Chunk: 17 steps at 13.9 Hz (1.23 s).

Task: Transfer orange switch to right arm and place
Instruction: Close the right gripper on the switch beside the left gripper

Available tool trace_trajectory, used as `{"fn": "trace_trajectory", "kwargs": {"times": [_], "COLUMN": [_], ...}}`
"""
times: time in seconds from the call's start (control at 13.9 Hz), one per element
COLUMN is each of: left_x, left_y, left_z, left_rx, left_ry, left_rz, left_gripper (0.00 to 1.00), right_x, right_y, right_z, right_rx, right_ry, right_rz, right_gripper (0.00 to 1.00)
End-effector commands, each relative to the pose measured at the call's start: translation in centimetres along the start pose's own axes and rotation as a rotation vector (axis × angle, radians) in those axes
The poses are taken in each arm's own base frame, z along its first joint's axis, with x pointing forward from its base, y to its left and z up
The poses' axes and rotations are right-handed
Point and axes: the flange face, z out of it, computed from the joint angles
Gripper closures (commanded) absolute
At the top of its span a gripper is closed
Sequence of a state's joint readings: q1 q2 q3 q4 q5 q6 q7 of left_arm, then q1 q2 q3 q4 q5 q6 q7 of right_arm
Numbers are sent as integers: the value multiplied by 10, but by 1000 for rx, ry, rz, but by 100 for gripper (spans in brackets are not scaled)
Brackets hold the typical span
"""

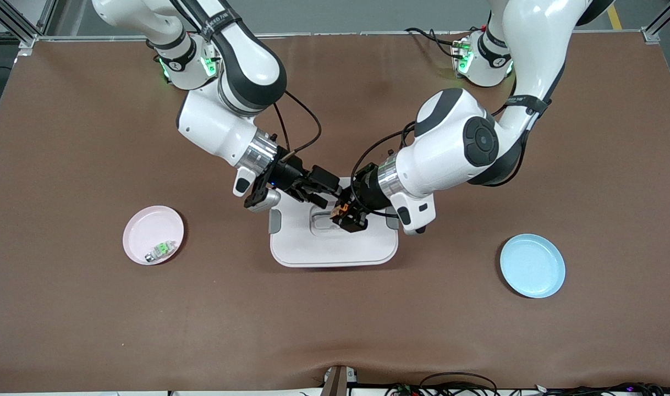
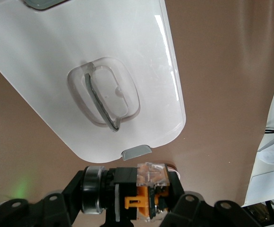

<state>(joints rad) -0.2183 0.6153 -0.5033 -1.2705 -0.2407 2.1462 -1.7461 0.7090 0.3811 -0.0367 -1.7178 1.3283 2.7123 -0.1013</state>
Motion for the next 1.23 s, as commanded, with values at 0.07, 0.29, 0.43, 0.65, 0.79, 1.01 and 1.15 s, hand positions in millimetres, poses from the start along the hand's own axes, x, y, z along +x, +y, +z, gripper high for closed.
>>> {"fn": "trace_trajectory", "kwargs": {"times": [0.07, 0.29, 0.43, 0.65, 0.79, 1.01, 1.15], "left_x": [-2, -1, -1, -1, 2, 3, 2], "left_y": [3, 4, 3, 4, 5, 5, 5], "left_z": [-1, -3, -1, -3, -6, -5, -6], "left_rx": [-6, -9, -7, -9, -14, -12, -14], "left_ry": [-7, -6, -6, -5, -3, -3, -3], "left_rz": [11, 10, 10, 10, 8, 8, 11], "left_gripper": [100, 100, 100, 100, 100, 100, 100], "right_x": [2, 4, 4, 5, 6, 5, 5], "right_y": [-12, -16, -15, -15, -19, -20, -21], "right_z": [7, 9, 10, 10, 9, 10, 10], "right_rx": [26, 30, 29, 28, 34, 40, 39], "right_ry": [18, 22, 19, 21, 22, 20, 20], "right_rz": [33, 39, 43, 37, 31, 58, 60], "right_gripper": [0, 0, 0, 15, 81, 100, 100]}}
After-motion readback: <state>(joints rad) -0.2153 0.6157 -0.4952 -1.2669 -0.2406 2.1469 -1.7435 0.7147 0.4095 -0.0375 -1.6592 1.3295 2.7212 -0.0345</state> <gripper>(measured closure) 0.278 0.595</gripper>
